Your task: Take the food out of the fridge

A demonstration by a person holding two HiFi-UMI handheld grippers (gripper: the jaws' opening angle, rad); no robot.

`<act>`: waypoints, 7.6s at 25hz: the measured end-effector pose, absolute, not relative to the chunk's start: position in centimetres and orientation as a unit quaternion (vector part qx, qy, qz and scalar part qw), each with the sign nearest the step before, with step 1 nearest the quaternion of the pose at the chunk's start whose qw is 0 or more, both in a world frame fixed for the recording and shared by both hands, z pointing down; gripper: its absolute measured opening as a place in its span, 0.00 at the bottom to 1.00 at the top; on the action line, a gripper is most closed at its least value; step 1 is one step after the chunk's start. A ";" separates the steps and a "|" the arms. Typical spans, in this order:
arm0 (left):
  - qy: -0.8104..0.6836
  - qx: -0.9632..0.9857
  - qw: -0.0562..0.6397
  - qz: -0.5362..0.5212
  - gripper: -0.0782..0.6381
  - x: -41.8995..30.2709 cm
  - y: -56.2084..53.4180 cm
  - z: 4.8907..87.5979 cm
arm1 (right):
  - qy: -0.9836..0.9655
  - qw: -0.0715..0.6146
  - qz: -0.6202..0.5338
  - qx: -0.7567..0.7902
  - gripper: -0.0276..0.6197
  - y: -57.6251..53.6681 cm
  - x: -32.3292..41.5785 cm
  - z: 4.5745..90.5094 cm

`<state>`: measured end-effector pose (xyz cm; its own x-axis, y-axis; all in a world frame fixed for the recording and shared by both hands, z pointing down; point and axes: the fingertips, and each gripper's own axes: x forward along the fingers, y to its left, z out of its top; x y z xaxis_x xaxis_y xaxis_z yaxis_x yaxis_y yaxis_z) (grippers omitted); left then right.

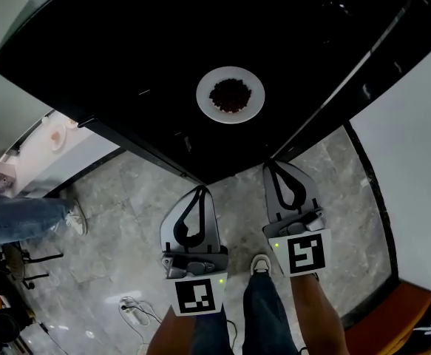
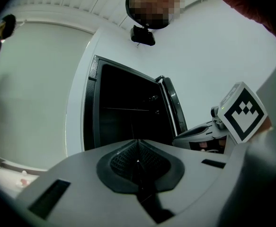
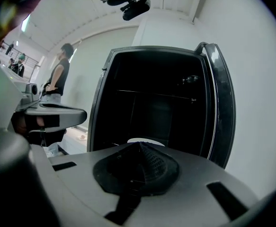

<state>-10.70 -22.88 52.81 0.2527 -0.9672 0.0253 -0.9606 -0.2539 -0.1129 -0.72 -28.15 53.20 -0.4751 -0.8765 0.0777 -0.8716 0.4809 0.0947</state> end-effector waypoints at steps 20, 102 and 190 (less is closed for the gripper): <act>0.623 -0.781 0.024 -0.038 0.13 -11.9 -23.6 53.4 | -0.860 0.034 0.070 0.504 0.08 -30.7 -1.2 56.3; 0.631 -0.774 0.024 -0.036 0.13 -12.4 -24.3 53.1 | -0.593 -0.390 0.594 0.379 0.09 -33.6 -0.1 60.1; 0.603 -0.778 0.156 -0.083 0.13 -9.8 -10.2 26.0 | -0.623 -0.316 0.631 0.338 0.09 -10.2 5.8 29.7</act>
<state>-9.80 -10.24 25.99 0.2585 -0.9641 -0.0599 -0.9124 -0.2233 -0.3429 5.85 -10.25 29.73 -0.5721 -0.8195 0.0323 -0.0220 -0.0241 -0.9995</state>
